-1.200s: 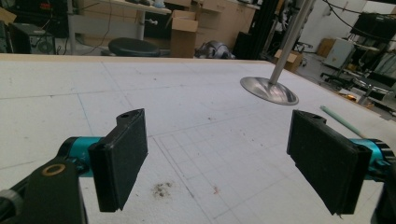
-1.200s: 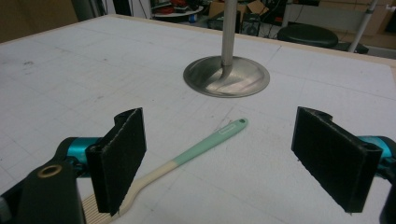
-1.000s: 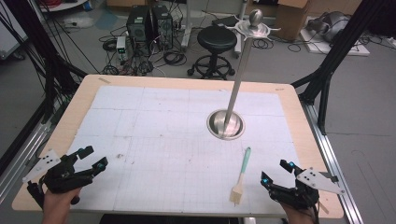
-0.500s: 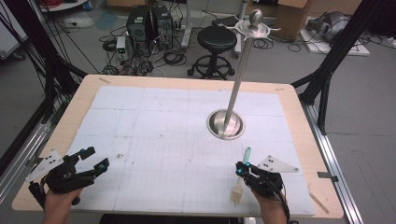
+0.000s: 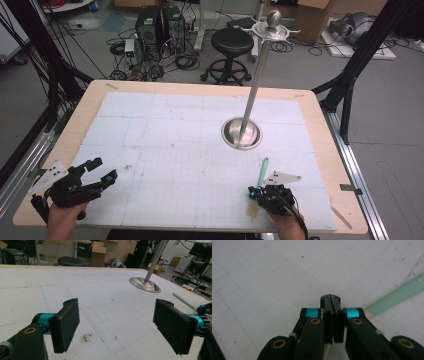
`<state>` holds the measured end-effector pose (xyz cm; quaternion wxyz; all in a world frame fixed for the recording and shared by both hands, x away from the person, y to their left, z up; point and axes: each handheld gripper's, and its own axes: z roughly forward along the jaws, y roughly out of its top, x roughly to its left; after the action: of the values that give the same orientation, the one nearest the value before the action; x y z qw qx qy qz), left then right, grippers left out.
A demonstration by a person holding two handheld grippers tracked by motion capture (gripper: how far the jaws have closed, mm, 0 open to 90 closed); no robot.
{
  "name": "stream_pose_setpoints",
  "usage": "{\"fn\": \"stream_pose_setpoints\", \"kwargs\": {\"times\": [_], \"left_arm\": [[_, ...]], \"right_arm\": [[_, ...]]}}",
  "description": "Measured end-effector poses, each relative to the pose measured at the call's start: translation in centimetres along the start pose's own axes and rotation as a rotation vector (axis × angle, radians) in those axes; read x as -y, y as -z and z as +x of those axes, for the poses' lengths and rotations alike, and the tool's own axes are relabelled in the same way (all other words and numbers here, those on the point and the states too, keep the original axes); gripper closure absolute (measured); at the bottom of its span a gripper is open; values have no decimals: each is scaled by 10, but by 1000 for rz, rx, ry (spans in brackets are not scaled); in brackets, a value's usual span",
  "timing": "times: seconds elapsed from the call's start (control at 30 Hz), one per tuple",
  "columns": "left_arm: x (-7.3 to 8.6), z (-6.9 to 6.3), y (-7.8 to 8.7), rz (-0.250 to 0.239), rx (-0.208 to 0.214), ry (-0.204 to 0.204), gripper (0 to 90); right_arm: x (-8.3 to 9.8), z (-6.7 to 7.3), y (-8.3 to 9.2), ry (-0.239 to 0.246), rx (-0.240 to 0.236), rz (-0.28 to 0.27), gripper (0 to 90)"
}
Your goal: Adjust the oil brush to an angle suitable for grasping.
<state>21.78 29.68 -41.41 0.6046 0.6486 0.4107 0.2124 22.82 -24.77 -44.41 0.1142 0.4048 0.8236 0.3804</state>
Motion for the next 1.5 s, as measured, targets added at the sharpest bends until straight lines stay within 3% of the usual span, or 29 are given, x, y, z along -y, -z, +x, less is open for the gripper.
{"fn": "stream_pose_setpoints", "kwargs": {"times": [0.23,0.4,0.57,0.6,0.67,0.77,0.87,0.97,1.13,1.17,1.43,1.5], "left_arm": [[0,0,0,3,-3,3,217],[1,1,0,5,-3,5,218],[0,0,0,6,-3,6,219],[1,0,0,5,-2,8,219],[1,0,-1,8,-2,4,219],[1,0,-2,12,2,2,219],[1,0,-1,11,-2,3,220],[1,1,-1,14,-1,4,220],[1,1,-1,8,-3,7,220],[1,1,-1,9,-1,7,220],[1,0,-2,15,2,5,220],[1,0,-2,16,1,1,220]], "right_arm": [[5,2,10,19,20,33,895],[9,-9,19,32,30,45,895],[14,-19,26,-9,52,29,895],[16,-27,33,-56,61,-28,895],[15,-36,38,-106,118,-67,895],[15,-56,38,-165,228,-56,895],[11,-70,32,-193,280,-62,895],[1,-77,22,-199,303,-60,895],[-10,-77,4,-196,291,-36,895],[-14,-76,-1,-201,262,-37,895],[-27,-68,-14,-134,208,-21,894],[-32,-63,-23,-102,167,-22,894]]}}
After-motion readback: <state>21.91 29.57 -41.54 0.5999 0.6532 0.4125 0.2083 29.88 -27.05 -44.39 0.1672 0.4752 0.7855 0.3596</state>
